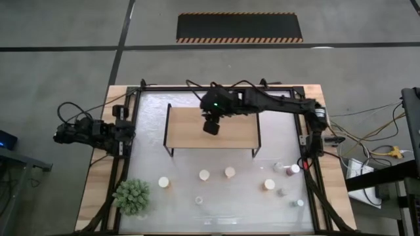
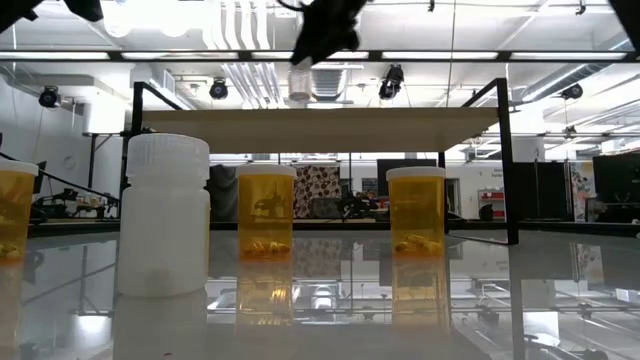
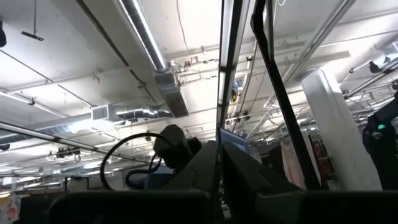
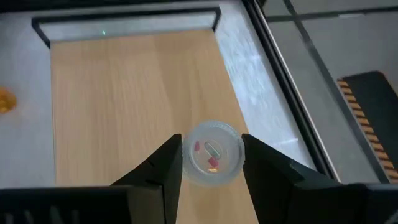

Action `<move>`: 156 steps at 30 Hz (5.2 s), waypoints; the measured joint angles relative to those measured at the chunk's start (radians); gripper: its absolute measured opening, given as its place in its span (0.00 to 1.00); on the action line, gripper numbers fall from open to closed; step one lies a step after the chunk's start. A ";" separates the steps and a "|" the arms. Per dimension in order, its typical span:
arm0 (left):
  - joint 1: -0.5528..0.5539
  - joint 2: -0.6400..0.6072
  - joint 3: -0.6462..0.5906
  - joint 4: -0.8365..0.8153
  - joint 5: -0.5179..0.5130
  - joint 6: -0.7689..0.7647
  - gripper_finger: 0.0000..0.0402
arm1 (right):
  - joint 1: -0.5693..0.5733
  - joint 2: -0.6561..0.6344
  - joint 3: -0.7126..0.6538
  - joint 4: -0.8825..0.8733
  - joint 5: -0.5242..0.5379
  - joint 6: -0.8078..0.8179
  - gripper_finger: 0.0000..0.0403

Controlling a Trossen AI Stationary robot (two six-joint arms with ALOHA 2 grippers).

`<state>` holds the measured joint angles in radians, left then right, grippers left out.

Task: Pick and place medicine bottles onto shelf by color
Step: Put the left transparent pill bottle on the shelf, then put the orange pill bottle on the shelf

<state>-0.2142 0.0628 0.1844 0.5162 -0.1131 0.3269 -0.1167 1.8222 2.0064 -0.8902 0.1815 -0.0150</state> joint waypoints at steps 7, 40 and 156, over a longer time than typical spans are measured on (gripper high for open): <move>0.000 0.002 -0.002 -0.003 0.001 -0.010 0.01 | 0.000 0.128 0.147 -0.018 -0.010 0.018 0.33; 0.000 -0.002 -0.001 -0.001 0.005 -0.040 0.01 | 0.040 0.192 0.152 -0.017 0.004 0.211 0.33; 0.000 0.043 -0.001 -0.002 0.004 -0.059 0.01 | 0.563 -0.233 -0.613 0.552 0.271 0.152 0.02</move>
<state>-0.2146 0.1059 0.1833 0.5141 -0.1089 0.2675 0.4467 1.5892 1.3937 -0.3380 0.4530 0.1372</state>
